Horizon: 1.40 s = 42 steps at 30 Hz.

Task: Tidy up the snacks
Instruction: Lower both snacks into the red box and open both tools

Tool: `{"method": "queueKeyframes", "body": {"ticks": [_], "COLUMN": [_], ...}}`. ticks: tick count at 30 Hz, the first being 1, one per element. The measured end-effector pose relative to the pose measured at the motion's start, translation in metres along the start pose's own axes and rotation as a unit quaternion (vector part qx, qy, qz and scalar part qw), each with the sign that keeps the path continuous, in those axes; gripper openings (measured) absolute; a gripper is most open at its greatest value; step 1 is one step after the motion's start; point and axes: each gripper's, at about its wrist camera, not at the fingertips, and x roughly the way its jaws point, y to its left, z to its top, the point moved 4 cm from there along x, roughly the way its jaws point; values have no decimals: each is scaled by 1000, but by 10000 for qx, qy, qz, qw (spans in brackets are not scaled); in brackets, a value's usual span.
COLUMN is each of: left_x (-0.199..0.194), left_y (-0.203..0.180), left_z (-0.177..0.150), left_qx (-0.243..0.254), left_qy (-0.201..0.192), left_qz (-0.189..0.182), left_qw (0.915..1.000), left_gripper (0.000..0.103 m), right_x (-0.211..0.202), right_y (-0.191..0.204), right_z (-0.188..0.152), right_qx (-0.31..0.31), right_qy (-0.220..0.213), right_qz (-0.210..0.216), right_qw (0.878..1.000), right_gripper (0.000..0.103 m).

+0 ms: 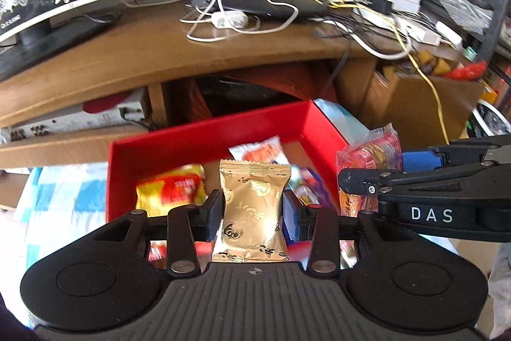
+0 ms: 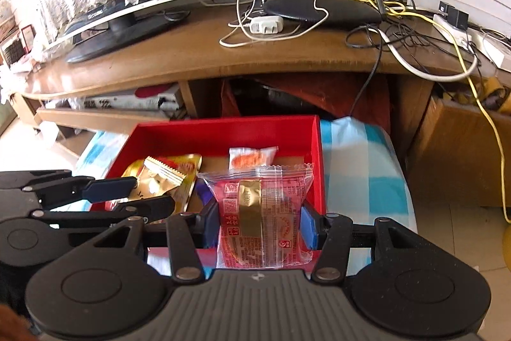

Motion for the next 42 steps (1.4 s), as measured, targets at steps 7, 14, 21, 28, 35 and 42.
{"method": "queueKeyframes", "body": {"ticks": [7, 14, 21, 28, 35, 42], "left_x": [30, 49, 54, 54, 48, 37], "left_y": [13, 17, 17, 20, 20, 14], "left_z": [9, 4, -2, -3, 1, 3], "left_qx": [-128, -141, -101, -144, -143, -103], "left_qy": [128, 295, 382, 379, 238, 124], "left_qz": [100, 219, 319, 389, 429, 359], "left_qw": [9998, 9992, 9987, 9984, 9987, 9992], "left_gripper": [47, 47, 47, 55, 67, 70], "right_x": [35, 58, 66, 67, 63, 49], "right_y": [-6, -10, -10, -12, -17, -20], "right_z": [12, 10, 5, 4, 8, 6], "right_qx": [32, 37, 45, 98, 157, 160], "right_qy": [145, 302, 428, 421, 313, 240], "right_qz": [-23, -48, -39, -31, -100, -136], "right_qw": [9999, 9995, 9991, 9991, 9993, 9995], "right_gripper": [78, 78, 78, 79, 80, 80]}}
